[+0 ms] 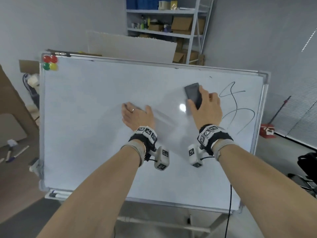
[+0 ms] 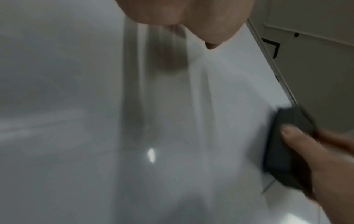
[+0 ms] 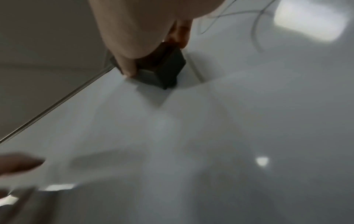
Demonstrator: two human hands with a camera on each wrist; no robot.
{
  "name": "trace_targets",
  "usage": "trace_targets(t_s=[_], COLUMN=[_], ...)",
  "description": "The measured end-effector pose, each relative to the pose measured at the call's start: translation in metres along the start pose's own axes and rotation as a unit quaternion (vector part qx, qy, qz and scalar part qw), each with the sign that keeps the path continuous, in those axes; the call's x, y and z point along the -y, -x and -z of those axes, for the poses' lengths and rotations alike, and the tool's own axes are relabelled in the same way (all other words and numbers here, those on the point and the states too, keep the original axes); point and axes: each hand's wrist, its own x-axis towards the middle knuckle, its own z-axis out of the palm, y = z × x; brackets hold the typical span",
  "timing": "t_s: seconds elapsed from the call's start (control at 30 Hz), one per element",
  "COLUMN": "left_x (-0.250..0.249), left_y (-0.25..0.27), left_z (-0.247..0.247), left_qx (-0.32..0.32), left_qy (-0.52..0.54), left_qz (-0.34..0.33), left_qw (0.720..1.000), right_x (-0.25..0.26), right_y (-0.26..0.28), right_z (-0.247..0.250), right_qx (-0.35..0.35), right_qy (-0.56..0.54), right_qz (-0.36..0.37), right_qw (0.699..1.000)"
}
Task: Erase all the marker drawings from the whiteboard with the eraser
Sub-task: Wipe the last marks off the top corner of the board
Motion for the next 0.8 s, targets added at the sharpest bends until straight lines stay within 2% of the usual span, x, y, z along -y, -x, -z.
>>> trace_targets(t_s=[0.07,0.17,0.23,0.3,0.33,0.37,0.47,0.57,0.7,0.8], left_x=[-0.003,-0.003,0.0,0.002,0.002,0.001,-0.007,-0.018,-0.035,-0.035], left_y=[0.004,0.006,0.002,-0.004,-0.007,-0.008,0.001,0.025,0.064,0.078], left_z=[-0.003,-0.001,0.003,0.008,0.009,0.009,0.002,-0.011,-0.028,-0.04], left_qx=[0.01,0.013,0.006,-0.004,-0.009,-0.012,0.014,0.055,0.114,0.125], left_qy=[0.001,0.006,0.009,0.0,-0.004,-0.005,-0.002,-0.006,-0.05,-0.069], left_qz=[-0.004,-0.003,-0.004,-0.003,-0.003,-0.003,-0.013,-0.027,-0.086,-0.109], left_qw=[1.0,1.0,1.0,1.0,1.0,1.0,1.0,0.998,0.988,0.984], right_x=[-0.015,-0.009,0.01,0.028,0.032,0.031,0.009,-0.034,-0.087,-0.107], right_y=[-0.002,0.002,0.008,0.017,0.02,0.022,0.022,0.018,0.024,0.032], right_z=[0.01,0.005,-0.007,-0.019,-0.023,-0.024,-0.015,0.006,0.031,0.037], right_qx=[-0.032,-0.041,0.021,0.105,0.122,0.124,0.078,0.035,-0.024,-0.06], right_qy=[-0.003,-0.014,-0.048,-0.039,-0.028,-0.024,-0.027,-0.015,-0.003,0.001], right_qz=[-0.085,-0.096,-0.014,0.114,0.154,0.163,0.104,-0.007,-0.133,-0.168], right_qw=[0.996,0.994,0.999,0.987,0.98,0.978,0.991,0.999,0.991,0.984])
